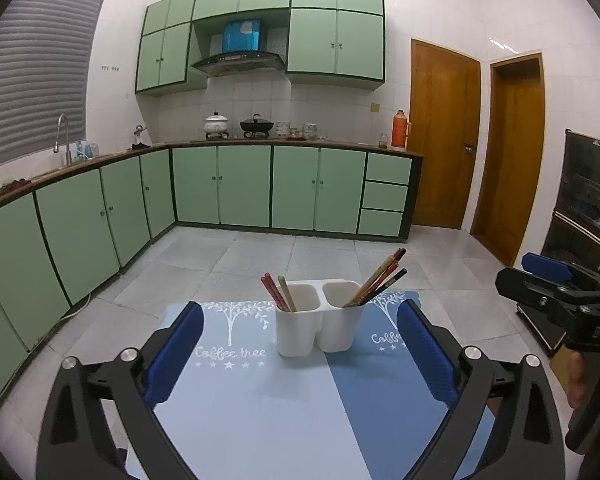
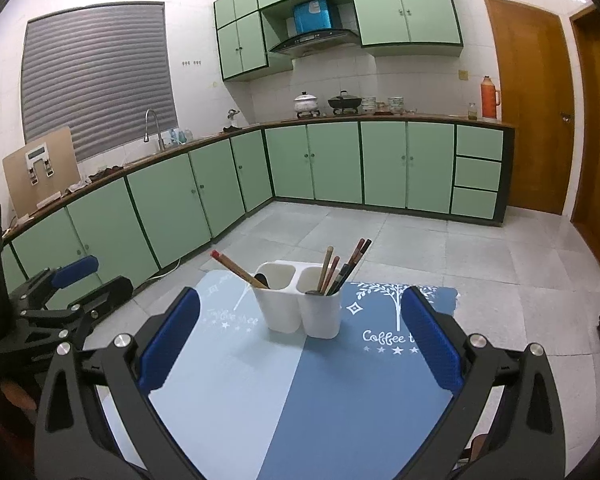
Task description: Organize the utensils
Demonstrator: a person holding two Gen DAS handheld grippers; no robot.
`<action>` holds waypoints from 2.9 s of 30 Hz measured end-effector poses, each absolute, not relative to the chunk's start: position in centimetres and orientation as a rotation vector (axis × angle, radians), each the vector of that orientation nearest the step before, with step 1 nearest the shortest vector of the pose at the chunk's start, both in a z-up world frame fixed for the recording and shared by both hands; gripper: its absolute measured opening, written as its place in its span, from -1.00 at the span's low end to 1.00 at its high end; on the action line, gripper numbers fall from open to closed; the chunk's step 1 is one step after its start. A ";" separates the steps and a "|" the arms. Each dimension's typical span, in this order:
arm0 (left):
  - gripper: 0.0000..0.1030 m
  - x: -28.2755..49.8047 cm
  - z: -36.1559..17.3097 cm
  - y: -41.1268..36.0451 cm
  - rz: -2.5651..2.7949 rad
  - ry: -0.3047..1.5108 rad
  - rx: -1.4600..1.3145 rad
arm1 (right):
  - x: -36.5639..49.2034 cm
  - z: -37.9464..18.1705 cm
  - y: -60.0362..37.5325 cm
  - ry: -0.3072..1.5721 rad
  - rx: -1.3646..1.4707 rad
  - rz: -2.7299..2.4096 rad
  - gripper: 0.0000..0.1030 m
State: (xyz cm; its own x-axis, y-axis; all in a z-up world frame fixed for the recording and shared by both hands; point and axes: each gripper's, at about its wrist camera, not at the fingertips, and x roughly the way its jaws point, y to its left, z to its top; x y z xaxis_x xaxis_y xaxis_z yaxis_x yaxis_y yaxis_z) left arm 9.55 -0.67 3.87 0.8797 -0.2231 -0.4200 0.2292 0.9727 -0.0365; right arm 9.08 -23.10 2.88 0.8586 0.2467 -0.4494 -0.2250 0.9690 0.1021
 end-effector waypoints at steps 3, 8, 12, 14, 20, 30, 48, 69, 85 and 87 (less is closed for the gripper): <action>0.88 9.0 4.0 -0.8 -0.237 0.426 0.021 | 8.8 3.0 -22.8 0.477 0.040 0.250 0.89; 0.88 8.2 4.2 -1.0 -0.247 0.419 0.026 | 8.5 2.9 -22.6 0.479 0.021 0.256 0.89; 0.88 7.8 4.5 -1.0 -0.246 0.411 0.022 | 8.3 3.0 -22.3 0.475 0.020 0.264 0.89; 0.88 7.8 4.5 -1.0 -0.243 0.407 0.018 | 8.2 3.1 -22.1 0.472 0.016 0.266 0.89; 0.88 7.7 4.6 -1.0 -0.244 0.404 0.020 | 8.0 3.1 -22.0 0.468 0.019 0.267 0.89; 0.88 7.7 4.4 -1.4 -0.242 0.410 0.021 | 8.1 2.8 -21.9 0.471 0.016 0.268 0.89; 0.88 7.9 4.3 -1.1 -0.237 0.416 0.018 | 8.2 2.9 -21.8 0.472 0.014 0.268 0.89; 0.88 7.9 4.2 -0.9 -0.236 0.419 0.019 | 8.3 2.5 -21.5 0.474 0.012 0.269 0.89; 0.88 7.8 3.8 -0.7 -0.234 0.420 0.016 | 8.3 2.5 -21.4 0.475 0.011 0.269 0.89; 0.88 7.9 3.7 -0.7 -0.233 0.421 0.017 | 8.3 2.3 -21.4 0.476 0.011 0.269 0.89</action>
State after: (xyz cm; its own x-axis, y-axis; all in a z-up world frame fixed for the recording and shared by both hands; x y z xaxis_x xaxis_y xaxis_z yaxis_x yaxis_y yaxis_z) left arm 7.94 -0.73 3.75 0.8864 -0.2207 -0.4070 0.2275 0.9732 -0.0321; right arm 8.29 -21.38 2.31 0.8541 0.2582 -0.4515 -0.2530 0.9647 0.0729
